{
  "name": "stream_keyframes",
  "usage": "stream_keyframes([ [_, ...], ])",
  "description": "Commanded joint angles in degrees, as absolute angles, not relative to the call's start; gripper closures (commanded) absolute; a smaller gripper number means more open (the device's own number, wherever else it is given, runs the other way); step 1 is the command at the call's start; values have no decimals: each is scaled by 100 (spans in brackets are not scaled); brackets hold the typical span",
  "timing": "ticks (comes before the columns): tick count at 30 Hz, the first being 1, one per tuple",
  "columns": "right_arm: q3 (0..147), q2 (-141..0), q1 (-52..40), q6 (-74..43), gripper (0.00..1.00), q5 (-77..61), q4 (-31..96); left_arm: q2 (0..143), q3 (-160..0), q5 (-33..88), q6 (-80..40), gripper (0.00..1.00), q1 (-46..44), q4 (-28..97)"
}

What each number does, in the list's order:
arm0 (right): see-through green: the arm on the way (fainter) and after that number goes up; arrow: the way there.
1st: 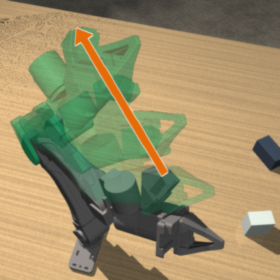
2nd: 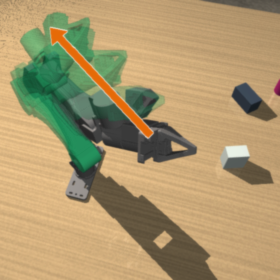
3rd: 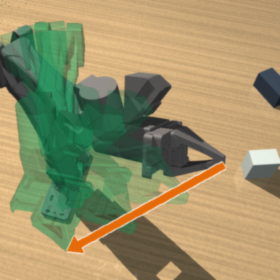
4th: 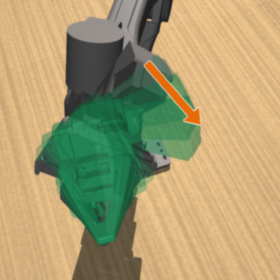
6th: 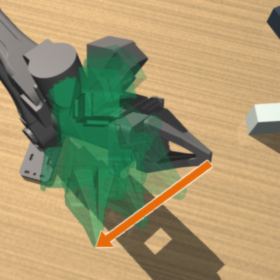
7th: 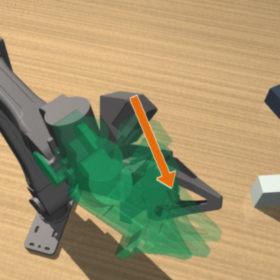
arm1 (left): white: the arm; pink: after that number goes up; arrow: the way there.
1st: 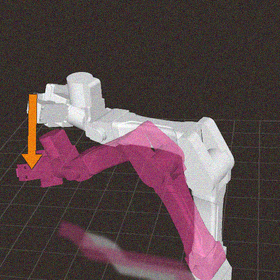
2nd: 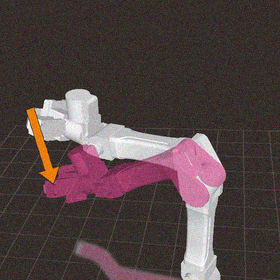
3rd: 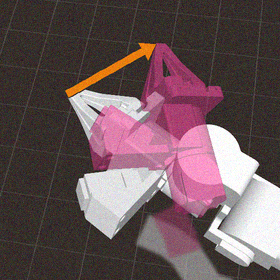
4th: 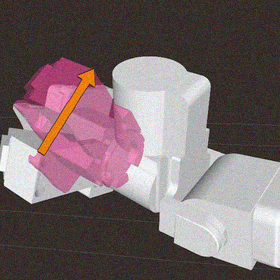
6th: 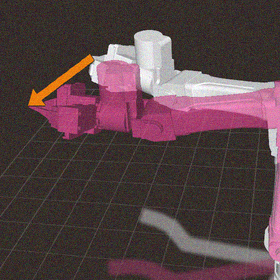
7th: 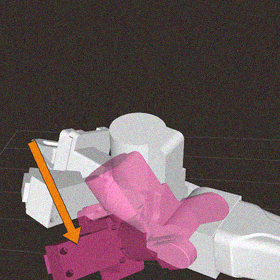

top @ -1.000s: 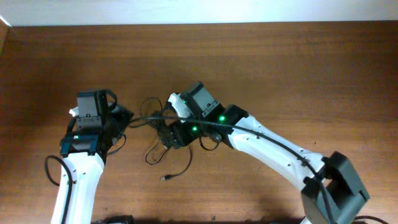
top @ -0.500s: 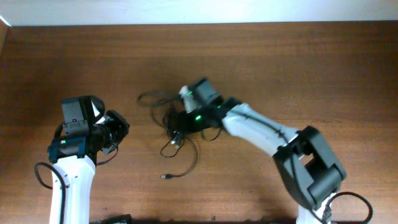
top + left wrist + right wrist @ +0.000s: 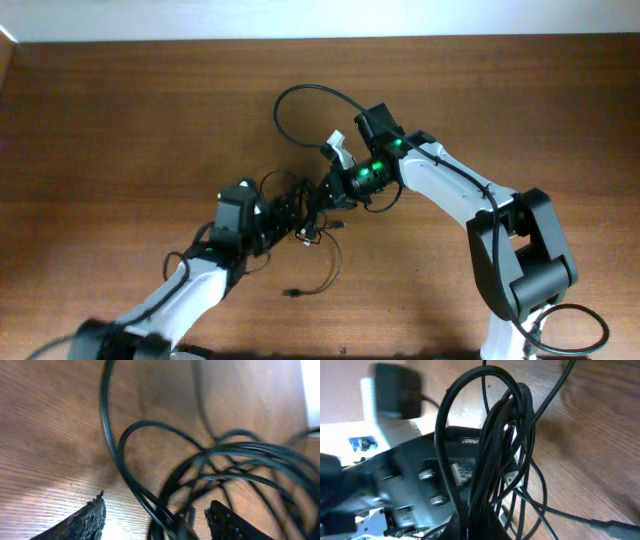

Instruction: Untangle cables

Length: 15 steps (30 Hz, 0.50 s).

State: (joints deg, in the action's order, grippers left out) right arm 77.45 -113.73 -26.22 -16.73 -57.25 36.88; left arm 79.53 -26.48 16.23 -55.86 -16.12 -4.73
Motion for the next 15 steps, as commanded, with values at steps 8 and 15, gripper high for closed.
stream_keyframes([
  [8, 7808, -11157, -2049, -1341, 96, -3374, 4829, 8503, -2635, 2394, -5653, 100, -591, -1581],
  [15, 7808, -11157, -1955, -2947, 96, 574, 5341, 8071, -2635, 4652, -5535, 100, 429, -2220],
])
